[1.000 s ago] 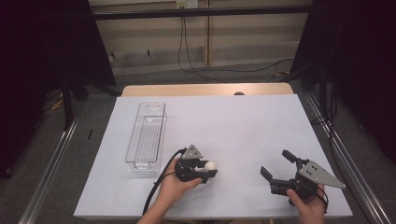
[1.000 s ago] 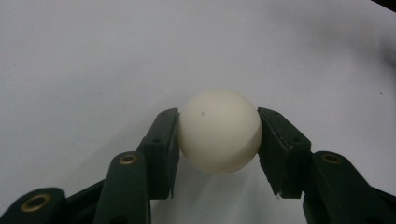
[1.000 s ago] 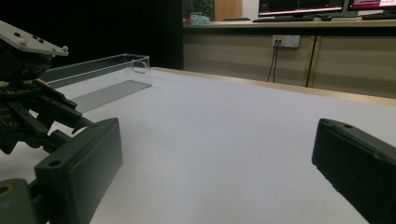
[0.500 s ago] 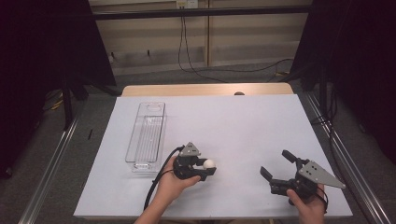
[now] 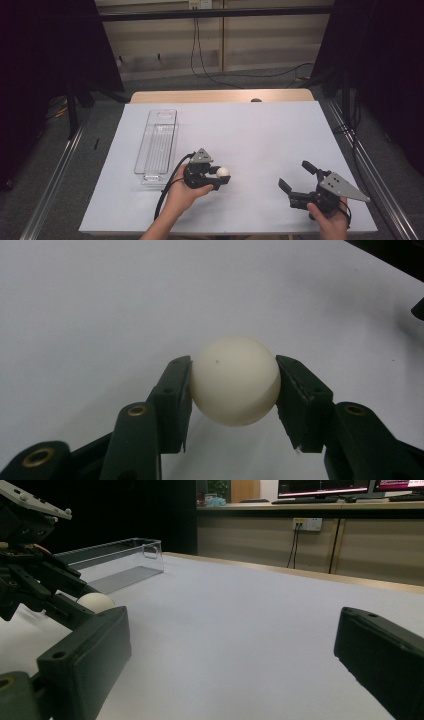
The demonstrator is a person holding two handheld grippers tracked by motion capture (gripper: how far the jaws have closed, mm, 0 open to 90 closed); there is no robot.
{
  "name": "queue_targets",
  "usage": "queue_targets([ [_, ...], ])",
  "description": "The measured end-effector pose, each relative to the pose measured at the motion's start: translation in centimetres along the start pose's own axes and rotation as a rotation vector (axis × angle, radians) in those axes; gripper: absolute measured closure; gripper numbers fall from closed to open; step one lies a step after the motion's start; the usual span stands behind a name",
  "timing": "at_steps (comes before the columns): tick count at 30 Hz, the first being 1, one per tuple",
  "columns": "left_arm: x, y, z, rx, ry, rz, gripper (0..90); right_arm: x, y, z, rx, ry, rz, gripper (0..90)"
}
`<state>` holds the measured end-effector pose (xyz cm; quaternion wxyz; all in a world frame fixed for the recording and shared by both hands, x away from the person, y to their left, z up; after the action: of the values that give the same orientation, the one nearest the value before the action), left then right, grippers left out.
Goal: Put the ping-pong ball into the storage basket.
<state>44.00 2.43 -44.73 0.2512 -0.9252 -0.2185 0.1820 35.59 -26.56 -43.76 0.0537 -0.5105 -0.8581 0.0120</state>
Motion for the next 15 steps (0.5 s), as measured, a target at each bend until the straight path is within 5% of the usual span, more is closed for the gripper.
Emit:
queue_targets([
  [15, 0.33, -0.62, -0.66, -0.009, -0.004, -0.006, 51.1, -0.04, -0.04, -0.01, 0.000, 0.000, -0.002, 1.5],
])
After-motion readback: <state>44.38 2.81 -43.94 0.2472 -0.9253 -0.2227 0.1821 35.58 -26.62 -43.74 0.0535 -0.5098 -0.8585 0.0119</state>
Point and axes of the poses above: each handheld gripper's, and its own axes: y roughly forward along the jaws, z roughly out of its underside, x roughly to its left, the point moved 4 cm from there along y, roughly forward along the jaws, and after that the axes turned 4 degrees about -x, right-handed, at the moved point
